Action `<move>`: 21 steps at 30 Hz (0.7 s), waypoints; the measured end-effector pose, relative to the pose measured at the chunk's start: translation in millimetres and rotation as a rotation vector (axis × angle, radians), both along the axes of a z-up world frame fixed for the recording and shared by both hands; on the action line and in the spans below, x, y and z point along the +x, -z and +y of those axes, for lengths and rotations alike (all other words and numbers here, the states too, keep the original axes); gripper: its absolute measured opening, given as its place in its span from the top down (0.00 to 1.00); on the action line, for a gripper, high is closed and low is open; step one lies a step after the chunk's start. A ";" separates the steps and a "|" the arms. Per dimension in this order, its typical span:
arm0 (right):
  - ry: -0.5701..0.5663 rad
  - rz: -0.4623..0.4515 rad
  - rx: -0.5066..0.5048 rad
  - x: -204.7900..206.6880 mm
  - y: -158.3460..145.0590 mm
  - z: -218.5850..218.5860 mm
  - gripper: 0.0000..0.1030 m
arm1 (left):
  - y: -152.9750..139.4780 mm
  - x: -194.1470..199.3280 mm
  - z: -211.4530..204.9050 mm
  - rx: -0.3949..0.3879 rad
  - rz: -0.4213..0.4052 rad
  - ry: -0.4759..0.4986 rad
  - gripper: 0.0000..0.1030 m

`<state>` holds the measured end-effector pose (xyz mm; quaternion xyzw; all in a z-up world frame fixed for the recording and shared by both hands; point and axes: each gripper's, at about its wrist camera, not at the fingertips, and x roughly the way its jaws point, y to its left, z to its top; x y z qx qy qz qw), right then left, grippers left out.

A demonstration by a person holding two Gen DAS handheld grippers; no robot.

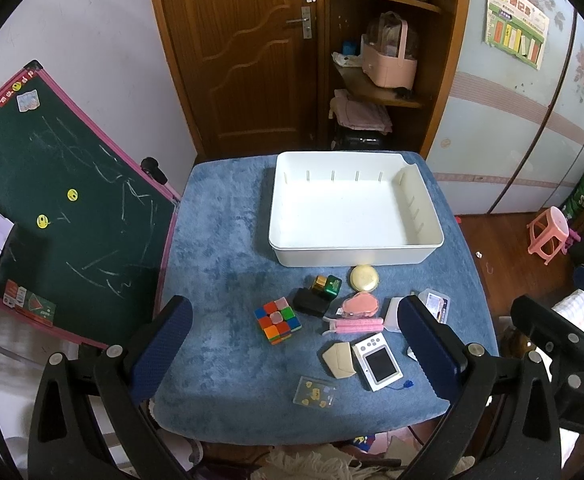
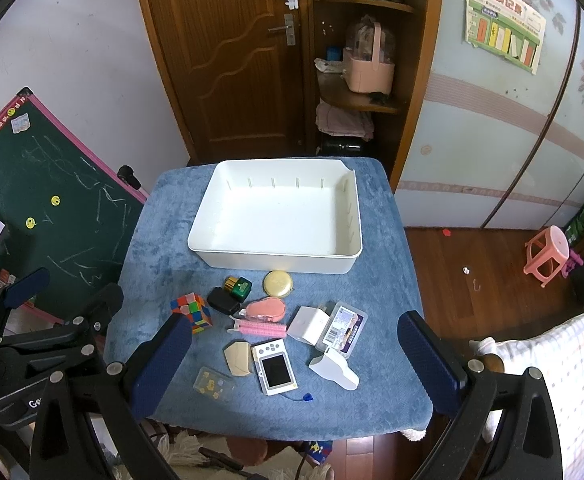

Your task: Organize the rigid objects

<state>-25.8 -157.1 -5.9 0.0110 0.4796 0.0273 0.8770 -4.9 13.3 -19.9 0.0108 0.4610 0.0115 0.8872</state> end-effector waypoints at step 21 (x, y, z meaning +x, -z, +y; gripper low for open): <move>0.048 0.051 -0.010 20.1 34.6 -12.8 0.01 | 45.9 44.5 41.2 -0.036 0.152 -0.064 0.01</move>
